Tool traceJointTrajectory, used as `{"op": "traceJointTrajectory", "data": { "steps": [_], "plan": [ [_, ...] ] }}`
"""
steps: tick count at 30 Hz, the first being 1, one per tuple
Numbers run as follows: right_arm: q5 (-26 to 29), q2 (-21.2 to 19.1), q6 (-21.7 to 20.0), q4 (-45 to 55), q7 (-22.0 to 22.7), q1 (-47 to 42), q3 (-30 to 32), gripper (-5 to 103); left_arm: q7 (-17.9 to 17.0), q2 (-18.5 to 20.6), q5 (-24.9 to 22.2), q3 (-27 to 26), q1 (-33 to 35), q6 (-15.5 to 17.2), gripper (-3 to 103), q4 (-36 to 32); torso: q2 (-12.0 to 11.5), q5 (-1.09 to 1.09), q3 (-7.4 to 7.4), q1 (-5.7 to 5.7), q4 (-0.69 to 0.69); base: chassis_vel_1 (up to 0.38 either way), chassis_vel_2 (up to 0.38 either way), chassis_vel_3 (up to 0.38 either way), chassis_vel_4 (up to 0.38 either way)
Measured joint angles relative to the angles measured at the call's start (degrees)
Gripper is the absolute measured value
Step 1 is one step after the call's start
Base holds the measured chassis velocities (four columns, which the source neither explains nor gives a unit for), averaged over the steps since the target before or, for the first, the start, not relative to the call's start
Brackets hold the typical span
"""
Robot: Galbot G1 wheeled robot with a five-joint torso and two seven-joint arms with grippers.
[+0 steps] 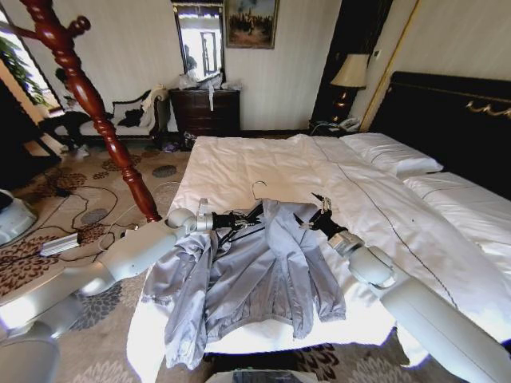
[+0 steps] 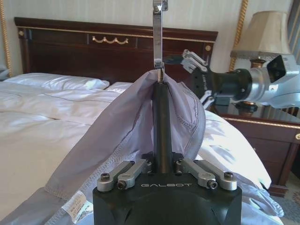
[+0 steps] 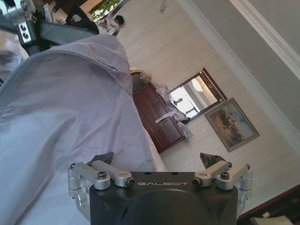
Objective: Pick up the clothes from the bed and hang them on the clothes hanger.
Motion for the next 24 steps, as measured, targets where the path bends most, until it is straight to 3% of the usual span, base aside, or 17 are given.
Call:
{"op": "traceJointTrajectory", "data": {
  "steps": [9,11,13,16,19,20,22,24],
  "plan": [
    [-4.9,-1.0,0.2,-0.9,-0.5,0.0,-0.4,101,-0.7,0.5,0.0,1.1,-0.5,0.2,15,-2.4,0.0,0.0,0.0,0.0,-0.01,0.0,0.0,0.0,0.0],
    [-7.1,-1.2,0.2,-1.2,-0.4,0.0,-0.4,90,-0.9,0.7,0.1,1.2,-0.6,0.3,15,-2.9,0.0,0.0,0.0,0.0,0.0,0.0,0.0,0.0,0.0],
    [-8.1,-1.2,0.2,-1.3,-0.4,0.0,-0.4,90,-1.0,0.7,0.1,1.3,-0.6,0.3,15,-3.1,0.0,0.0,0.0,0.0,0.0,0.0,0.0,0.0,0.0],
    [-12.0,-1.7,0.4,-1.7,-0.6,-0.2,-0.4,74,-1.4,0.7,0.6,1.5,-0.6,0.4,15,-3.8,0.0,0.0,0.0,0.0,0.0,0.0,0.0,0.0,0.0],
    [-13.3,-2.0,0.5,-1.8,-0.6,-0.2,-0.3,69,-1.4,0.7,1.2,1.5,-0.6,0.4,15,-3.9,0.0,0.0,0.0,0.0,0.0,0.0,0.0,0.0,0.0],
    [-15.2,-2.3,0.8,-1.8,-0.7,-0.3,-0.1,58,-1.4,0.7,1.8,1.6,-0.6,0.4,15,-3.9,0.0,0.0,0.0,0.0,0.0,0.0,0.0,0.0,0.0],
    [-16.4,-2.4,1.0,-1.8,-0.8,-0.3,0.0,58,-1.4,0.7,2.0,1.6,-0.6,0.3,15,-3.8,0.0,0.0,0.0,0.0,0.0,0.0,0.0,0.0,0.0],
    [-20.0,-2.5,2.0,-1.8,-1.1,-0.3,0.2,48,-1.5,0.7,2.5,1.6,-0.6,0.3,15,-3.7,0.0,0.0,0.0,0.0,0.0,0.0,0.0,0.0,0.0]
  ]
}}
